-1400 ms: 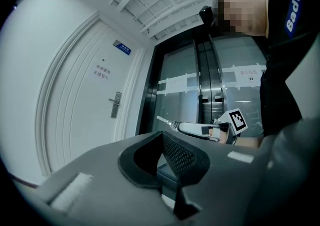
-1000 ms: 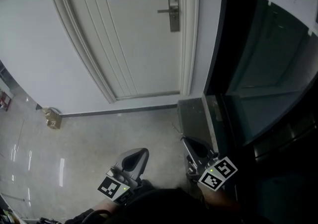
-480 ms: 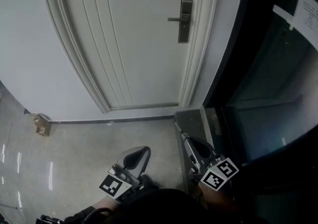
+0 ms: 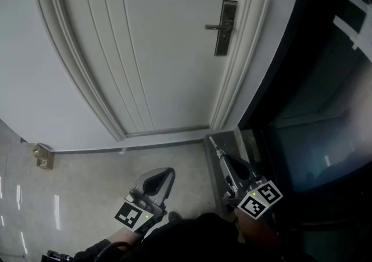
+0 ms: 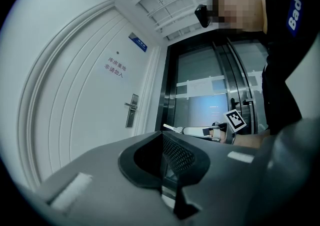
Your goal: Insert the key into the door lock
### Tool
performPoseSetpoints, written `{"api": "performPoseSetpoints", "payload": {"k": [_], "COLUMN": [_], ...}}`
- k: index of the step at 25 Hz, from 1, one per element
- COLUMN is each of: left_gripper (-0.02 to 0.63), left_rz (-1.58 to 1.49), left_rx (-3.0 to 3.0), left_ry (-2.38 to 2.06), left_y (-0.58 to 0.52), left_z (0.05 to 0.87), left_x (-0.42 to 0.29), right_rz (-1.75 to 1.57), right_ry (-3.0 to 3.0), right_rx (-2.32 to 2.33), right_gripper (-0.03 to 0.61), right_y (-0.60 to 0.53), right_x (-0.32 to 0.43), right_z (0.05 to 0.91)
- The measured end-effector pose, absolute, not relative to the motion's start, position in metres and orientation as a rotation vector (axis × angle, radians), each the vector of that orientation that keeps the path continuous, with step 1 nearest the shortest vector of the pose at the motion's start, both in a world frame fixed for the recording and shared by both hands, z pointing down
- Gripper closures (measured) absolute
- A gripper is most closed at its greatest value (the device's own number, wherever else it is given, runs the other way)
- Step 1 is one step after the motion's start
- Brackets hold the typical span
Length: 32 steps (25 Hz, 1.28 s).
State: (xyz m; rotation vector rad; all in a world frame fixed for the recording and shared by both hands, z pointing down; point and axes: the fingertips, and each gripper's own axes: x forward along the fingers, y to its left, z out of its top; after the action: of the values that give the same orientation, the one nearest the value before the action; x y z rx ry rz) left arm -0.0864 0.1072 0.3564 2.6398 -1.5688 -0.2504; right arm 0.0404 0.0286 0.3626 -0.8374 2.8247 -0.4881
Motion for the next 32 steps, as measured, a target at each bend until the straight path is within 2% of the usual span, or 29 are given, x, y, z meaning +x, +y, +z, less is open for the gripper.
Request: {"api": "performPoseSetpoints", "payload": {"k": [22,32], "left_gripper": [0.597,0.597], "left_rz": [-0.182,-0.126], "left_rx": [2.568,2.491], "left_ry": [-1.717,-1.796], "left_y": [-0.139,-0.197], "left_z": [0.341,0.353], "left_x": [-0.047,-0.063], "right_rz": [-0.63,-0.791], "right_ry": [2.833,2.803], "right_rx": [-0.607,-0.545], "right_gripper": [0.571,0.571], "right_y": [-0.228,-0.298], "right_x": [0.054,0.043], "right_z": [0.367,0.383]}}
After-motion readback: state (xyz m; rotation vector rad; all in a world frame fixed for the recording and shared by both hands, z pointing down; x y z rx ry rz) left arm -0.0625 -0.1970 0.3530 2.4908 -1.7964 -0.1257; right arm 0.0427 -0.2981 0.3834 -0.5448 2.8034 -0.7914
